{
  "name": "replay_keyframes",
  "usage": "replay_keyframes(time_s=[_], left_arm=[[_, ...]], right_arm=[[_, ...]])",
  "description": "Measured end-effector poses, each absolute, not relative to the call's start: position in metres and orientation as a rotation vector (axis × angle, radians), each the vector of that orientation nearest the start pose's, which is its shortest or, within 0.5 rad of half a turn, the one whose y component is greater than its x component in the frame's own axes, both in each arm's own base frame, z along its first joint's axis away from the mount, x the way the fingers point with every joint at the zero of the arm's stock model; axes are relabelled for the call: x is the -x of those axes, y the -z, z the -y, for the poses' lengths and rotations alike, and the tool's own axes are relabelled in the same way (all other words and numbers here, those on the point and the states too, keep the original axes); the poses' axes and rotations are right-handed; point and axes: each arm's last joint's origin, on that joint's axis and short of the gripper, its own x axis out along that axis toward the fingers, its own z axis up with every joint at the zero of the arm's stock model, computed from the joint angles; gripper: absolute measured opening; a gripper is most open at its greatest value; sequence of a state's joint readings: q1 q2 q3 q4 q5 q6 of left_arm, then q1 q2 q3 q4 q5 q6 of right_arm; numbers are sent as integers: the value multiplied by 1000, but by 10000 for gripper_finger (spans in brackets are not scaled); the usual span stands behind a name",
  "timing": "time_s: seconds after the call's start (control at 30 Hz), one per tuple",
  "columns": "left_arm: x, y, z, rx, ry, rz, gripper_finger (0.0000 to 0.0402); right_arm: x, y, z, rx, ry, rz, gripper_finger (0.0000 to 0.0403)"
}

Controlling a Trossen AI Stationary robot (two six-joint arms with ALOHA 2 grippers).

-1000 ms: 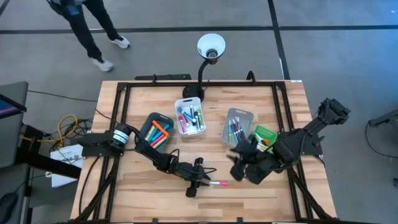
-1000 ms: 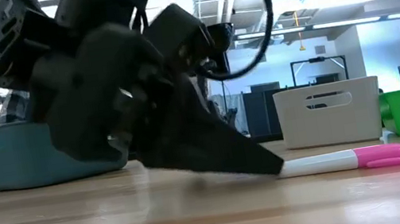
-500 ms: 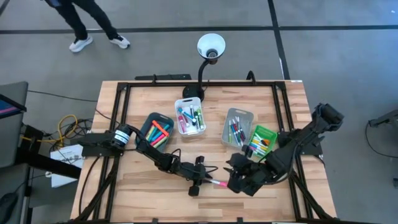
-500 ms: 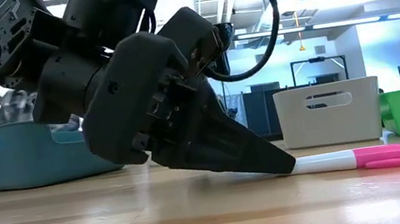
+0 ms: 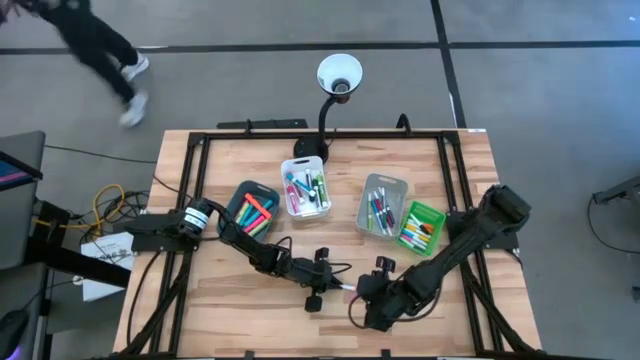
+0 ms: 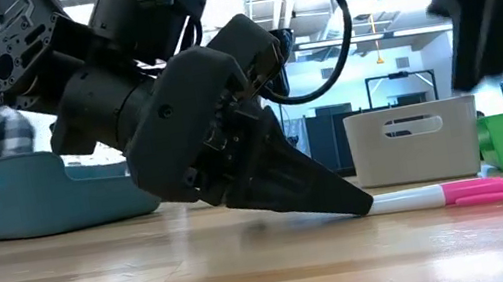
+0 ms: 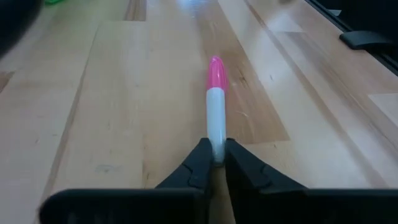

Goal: Pick & Place Markers
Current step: Put the pink mini marker into the green bin

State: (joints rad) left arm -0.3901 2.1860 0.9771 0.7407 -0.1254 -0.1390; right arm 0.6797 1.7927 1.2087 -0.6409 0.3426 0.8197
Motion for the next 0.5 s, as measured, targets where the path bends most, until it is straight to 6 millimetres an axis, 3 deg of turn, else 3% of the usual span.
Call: replay_keyframes(time_s=[0.3, 0.5], left_arm=[[-373, -68, 147, 19, 223, -465, 19], [-373, -67, 147, 15, 230, -472, 4]], right_arm=[[-293, -142, -216, -84, 155, -1149, 207], [-299, -134, -207, -91, 196, -1163, 201]])
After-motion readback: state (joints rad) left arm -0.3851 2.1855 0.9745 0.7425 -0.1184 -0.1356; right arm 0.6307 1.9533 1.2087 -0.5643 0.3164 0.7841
